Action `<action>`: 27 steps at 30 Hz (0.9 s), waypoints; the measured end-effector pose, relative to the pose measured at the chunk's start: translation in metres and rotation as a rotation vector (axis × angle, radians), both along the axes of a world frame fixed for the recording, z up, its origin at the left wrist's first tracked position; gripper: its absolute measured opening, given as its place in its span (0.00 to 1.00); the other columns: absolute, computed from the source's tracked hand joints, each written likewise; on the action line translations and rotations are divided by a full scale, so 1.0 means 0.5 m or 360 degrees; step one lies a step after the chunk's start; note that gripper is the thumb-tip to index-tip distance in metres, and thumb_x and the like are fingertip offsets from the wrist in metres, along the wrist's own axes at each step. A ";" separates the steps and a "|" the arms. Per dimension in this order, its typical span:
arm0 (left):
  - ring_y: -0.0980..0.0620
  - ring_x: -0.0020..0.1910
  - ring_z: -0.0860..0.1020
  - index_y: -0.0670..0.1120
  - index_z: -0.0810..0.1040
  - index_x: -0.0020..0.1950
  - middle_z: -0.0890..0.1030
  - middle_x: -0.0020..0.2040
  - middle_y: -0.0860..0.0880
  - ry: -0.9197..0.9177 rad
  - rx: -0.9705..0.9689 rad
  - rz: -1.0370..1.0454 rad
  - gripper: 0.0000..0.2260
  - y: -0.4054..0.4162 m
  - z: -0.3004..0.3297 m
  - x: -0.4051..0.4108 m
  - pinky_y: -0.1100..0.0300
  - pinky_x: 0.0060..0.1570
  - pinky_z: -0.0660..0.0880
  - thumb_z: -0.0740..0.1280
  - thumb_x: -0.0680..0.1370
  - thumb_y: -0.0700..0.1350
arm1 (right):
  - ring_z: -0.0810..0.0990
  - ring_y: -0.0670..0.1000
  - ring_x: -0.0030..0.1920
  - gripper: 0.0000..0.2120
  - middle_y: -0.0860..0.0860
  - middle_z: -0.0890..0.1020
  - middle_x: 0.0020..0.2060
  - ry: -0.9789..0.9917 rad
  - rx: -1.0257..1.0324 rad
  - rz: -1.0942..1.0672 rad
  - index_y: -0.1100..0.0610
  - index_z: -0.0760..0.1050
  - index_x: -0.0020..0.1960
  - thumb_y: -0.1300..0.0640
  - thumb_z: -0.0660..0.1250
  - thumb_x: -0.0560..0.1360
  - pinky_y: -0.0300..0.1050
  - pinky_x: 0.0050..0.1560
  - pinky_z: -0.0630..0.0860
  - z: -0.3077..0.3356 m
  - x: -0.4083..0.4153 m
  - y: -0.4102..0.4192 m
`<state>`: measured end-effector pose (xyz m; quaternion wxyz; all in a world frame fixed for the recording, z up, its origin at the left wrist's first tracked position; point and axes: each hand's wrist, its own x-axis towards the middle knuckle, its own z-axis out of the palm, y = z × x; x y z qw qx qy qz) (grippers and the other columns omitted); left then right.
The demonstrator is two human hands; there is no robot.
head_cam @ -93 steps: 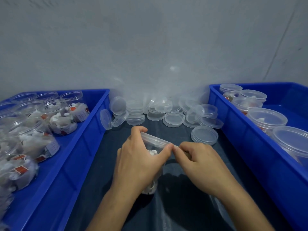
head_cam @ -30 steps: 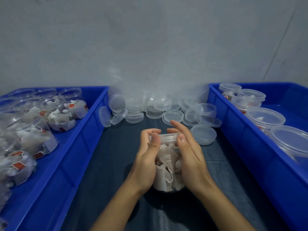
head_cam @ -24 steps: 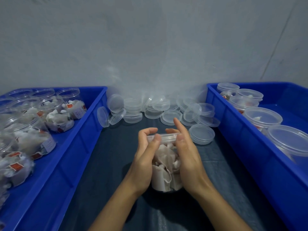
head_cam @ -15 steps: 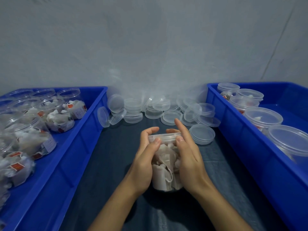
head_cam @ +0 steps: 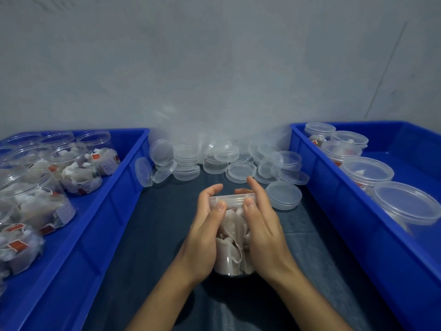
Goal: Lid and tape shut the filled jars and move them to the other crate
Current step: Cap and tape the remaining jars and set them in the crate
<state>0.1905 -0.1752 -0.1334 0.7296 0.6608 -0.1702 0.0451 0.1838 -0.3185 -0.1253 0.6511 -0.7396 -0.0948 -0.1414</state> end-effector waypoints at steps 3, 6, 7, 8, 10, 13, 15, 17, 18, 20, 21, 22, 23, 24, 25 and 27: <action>0.50 0.55 0.86 0.61 0.70 0.73 0.86 0.60 0.48 0.0008 -0.0039 0.0025 0.22 -0.001 -0.002 -0.001 0.62 0.52 0.80 0.62 0.80 0.65 | 0.76 0.45 0.70 0.30 0.41 0.77 0.69 0.0035 -0.0036 -0.0031 0.38 0.62 0.80 0.32 0.54 0.80 0.56 0.73 0.71 0.003 -0.006 0.004; 0.50 0.55 0.86 0.58 0.71 0.74 0.85 0.60 0.47 0.0012 -0.0077 0.0081 0.24 -0.006 0.000 -0.001 0.62 0.51 0.80 0.63 0.79 0.64 | 0.75 0.44 0.71 0.30 0.40 0.76 0.71 0.0069 -0.0075 -0.0058 0.40 0.62 0.81 0.34 0.53 0.80 0.54 0.74 0.70 0.011 -0.014 0.007; 0.50 0.54 0.86 0.58 0.71 0.74 0.85 0.60 0.47 0.0012 -0.0083 0.0110 0.24 -0.008 0.000 -0.001 0.61 0.51 0.80 0.62 0.79 0.63 | 0.74 0.44 0.72 0.29 0.40 0.75 0.71 0.0083 -0.0082 -0.0067 0.40 0.62 0.81 0.35 0.53 0.81 0.54 0.74 0.69 0.013 -0.017 0.007; 0.51 0.53 0.86 0.57 0.71 0.74 0.85 0.60 0.48 0.0009 -0.0081 0.0130 0.23 -0.010 0.000 0.000 0.61 0.51 0.80 0.61 0.80 0.61 | 0.74 0.43 0.72 0.29 0.41 0.75 0.71 0.0093 -0.0088 -0.0077 0.41 0.63 0.81 0.37 0.53 0.81 0.53 0.75 0.69 0.016 -0.019 0.007; 0.51 0.55 0.85 0.58 0.70 0.74 0.85 0.60 0.50 0.0006 -0.0041 0.0136 0.22 -0.012 0.003 0.000 0.60 0.52 0.80 0.59 0.81 0.59 | 0.73 0.42 0.72 0.28 0.42 0.75 0.72 0.0115 -0.0133 -0.0091 0.43 0.64 0.80 0.39 0.53 0.82 0.52 0.75 0.68 0.024 -0.021 0.006; 0.57 0.56 0.85 0.60 0.69 0.74 0.85 0.61 0.56 0.0009 -0.0003 0.0145 0.18 -0.009 0.014 0.000 0.63 0.53 0.79 0.63 0.84 0.58 | 0.75 0.42 0.68 0.27 0.42 0.77 0.69 0.0163 -0.0280 -0.0059 0.42 0.66 0.77 0.35 0.52 0.81 0.51 0.72 0.70 0.045 -0.022 -0.004; 0.54 0.58 0.85 0.63 0.69 0.75 0.85 0.62 0.54 0.0077 -0.0019 0.0133 0.19 -0.007 0.023 0.002 0.57 0.57 0.79 0.62 0.83 0.56 | 0.78 0.41 0.62 0.26 0.43 0.80 0.62 0.0207 -0.0420 0.0003 0.39 0.68 0.72 0.31 0.54 0.79 0.49 0.66 0.74 0.067 -0.015 -0.017; 0.48 0.61 0.85 0.65 0.69 0.75 0.85 0.63 0.51 0.0127 -0.0022 0.0134 0.20 -0.006 0.030 0.000 0.45 0.64 0.77 0.60 0.82 0.56 | 0.80 0.44 0.59 0.27 0.46 0.82 0.59 0.0266 -0.0532 0.0072 0.39 0.70 0.69 0.27 0.59 0.75 0.52 0.63 0.77 0.095 -0.008 -0.031; 0.47 0.63 0.84 0.66 0.70 0.75 0.85 0.64 0.52 0.0129 -0.0031 0.0141 0.20 -0.008 0.034 0.000 0.44 0.65 0.76 0.60 0.82 0.56 | 0.81 0.45 0.58 0.28 0.46 0.82 0.59 0.0284 -0.0586 0.0087 0.39 0.71 0.68 0.27 0.61 0.74 0.52 0.63 0.78 0.112 -0.005 -0.037; 0.49 0.64 0.83 0.66 0.69 0.75 0.84 0.65 0.54 0.0107 -0.0032 0.0125 0.19 -0.018 0.048 0.000 0.47 0.63 0.78 0.61 0.83 0.58 | 0.81 0.45 0.56 0.29 0.45 0.83 0.57 0.0260 -0.0659 0.0086 0.39 0.73 0.67 0.26 0.63 0.72 0.52 0.61 0.80 0.147 -0.001 -0.047; 0.50 0.65 0.83 0.66 0.69 0.76 0.83 0.66 0.55 0.0088 -0.0028 0.0120 0.20 -0.024 0.060 0.001 0.51 0.61 0.80 0.63 0.83 0.61 | 0.82 0.44 0.54 0.29 0.45 0.83 0.54 0.0232 -0.0661 0.0070 0.40 0.74 0.66 0.26 0.64 0.71 0.51 0.59 0.81 0.168 -0.002 -0.052; 0.52 0.66 0.82 0.66 0.68 0.77 0.82 0.68 0.57 0.0060 -0.0026 0.0127 0.24 -0.030 0.076 0.003 0.55 0.58 0.81 0.64 0.81 0.66 | 0.82 0.44 0.52 0.29 0.44 0.84 0.52 0.0202 -0.0651 0.0036 0.40 0.76 0.65 0.25 0.64 0.70 0.50 0.57 0.81 0.191 -0.004 -0.057; 0.55 0.68 0.80 0.66 0.66 0.78 0.81 0.70 0.59 0.0018 -0.0018 0.0145 0.29 -0.038 0.094 0.006 0.56 0.60 0.81 0.65 0.79 0.70 | 0.83 0.44 0.51 0.30 0.43 0.84 0.50 0.0162 -0.0652 -0.0020 0.41 0.77 0.63 0.25 0.65 0.69 0.50 0.56 0.81 0.214 -0.006 -0.063; 0.57 0.70 0.78 0.64 0.65 0.80 0.79 0.72 0.60 -0.0045 0.0008 0.0160 0.33 -0.048 0.115 0.011 0.55 0.64 0.78 0.65 0.76 0.71 | 0.83 0.45 0.52 0.30 0.43 0.84 0.51 0.0115 -0.0668 -0.0098 0.42 0.78 0.63 0.25 0.66 0.69 0.50 0.57 0.81 0.239 -0.008 -0.070; 0.58 0.72 0.77 0.63 0.64 0.81 0.78 0.73 0.59 -0.0109 0.0042 0.0171 0.36 -0.062 0.139 0.014 0.53 0.68 0.75 0.65 0.74 0.71 | 0.82 0.45 0.55 0.30 0.43 0.84 0.53 0.0073 -0.0685 -0.0182 0.42 0.78 0.63 0.26 0.67 0.69 0.50 0.59 0.80 0.265 -0.011 -0.079; 0.55 0.71 0.78 0.59 0.63 0.82 0.78 0.71 0.57 -0.0221 0.0094 0.0165 0.37 -0.099 0.182 0.015 0.49 0.67 0.75 0.66 0.74 0.66 | 0.81 0.46 0.58 0.29 0.43 0.83 0.58 0.0007 -0.0701 -0.0335 0.43 0.79 0.63 0.28 0.71 0.68 0.49 0.61 0.79 0.316 -0.026 -0.103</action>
